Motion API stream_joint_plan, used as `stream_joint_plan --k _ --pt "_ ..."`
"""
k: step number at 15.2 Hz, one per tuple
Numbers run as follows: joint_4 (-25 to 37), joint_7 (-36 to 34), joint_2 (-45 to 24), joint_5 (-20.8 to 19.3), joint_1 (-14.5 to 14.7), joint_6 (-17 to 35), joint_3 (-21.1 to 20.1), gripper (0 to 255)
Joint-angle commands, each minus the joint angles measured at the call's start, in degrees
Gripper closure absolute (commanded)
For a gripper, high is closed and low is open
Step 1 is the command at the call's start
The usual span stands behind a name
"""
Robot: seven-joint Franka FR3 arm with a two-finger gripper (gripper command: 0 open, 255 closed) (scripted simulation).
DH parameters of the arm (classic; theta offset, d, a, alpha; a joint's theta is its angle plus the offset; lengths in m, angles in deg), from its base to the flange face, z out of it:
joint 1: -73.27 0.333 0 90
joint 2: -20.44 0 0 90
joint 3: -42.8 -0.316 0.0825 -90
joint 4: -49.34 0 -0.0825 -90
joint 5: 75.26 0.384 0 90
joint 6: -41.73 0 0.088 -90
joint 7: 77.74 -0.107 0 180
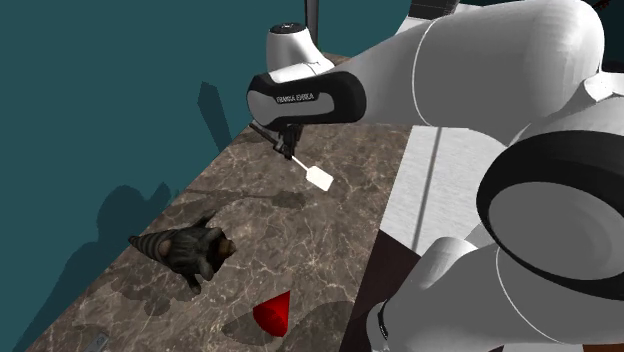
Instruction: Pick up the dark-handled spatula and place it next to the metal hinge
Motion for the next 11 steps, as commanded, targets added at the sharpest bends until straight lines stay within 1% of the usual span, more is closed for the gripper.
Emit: stream_joint_plan --k 1,6,11 --pt "-0.87 -1.53 1.72 -0.39 0.37 -0.84 -0.92 255" --pt "-7.51 -8.70 8.39 -0.99 2.32 -0.85 -5.62 255" --pt "-12.60 -15.70 13.92 -0.03 4.70 -1.35 -10.78 255"
